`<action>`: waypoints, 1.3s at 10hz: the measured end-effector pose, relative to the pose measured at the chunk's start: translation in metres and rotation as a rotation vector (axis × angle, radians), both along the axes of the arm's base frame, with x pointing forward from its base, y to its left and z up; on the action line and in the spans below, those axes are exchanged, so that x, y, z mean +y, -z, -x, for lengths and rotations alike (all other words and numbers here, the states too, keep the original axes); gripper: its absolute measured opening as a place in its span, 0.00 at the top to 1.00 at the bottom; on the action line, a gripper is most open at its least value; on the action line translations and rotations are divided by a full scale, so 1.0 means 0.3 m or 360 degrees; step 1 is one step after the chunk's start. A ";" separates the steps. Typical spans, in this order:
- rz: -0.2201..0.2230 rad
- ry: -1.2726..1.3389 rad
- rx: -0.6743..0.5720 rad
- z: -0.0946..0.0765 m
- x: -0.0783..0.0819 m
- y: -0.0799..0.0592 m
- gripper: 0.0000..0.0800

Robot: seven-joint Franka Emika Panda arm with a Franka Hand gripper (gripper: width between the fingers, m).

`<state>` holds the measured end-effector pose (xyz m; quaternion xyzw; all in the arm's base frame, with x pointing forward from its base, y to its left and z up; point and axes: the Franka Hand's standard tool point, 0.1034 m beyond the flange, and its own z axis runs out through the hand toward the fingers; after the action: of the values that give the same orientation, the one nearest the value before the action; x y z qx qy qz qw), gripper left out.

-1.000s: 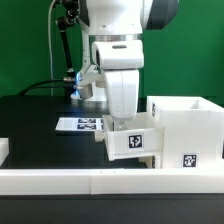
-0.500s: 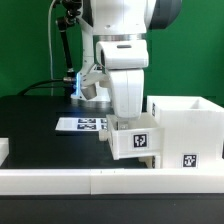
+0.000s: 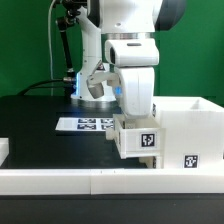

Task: Assemble drawer

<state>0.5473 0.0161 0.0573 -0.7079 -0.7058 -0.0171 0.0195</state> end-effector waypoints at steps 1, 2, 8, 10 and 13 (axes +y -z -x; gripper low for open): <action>0.0001 0.0041 0.0011 0.001 0.001 -0.001 0.94; 0.0001 0.0044 0.0011 0.000 -0.001 -0.001 0.94; 0.0018 0.0083 -0.0011 0.017 -0.010 -0.056 0.43; 0.0035 0.0076 0.0010 0.012 -0.019 -0.099 0.24; 0.0051 0.0054 0.0039 -0.033 -0.070 -0.152 0.19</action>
Offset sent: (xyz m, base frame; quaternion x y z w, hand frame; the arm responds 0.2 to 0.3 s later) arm 0.0000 0.0000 0.0000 0.0000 0.0000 0.0000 1.0000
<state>0.5572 -0.0049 0.1031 -0.7201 -0.6937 0.0026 0.0165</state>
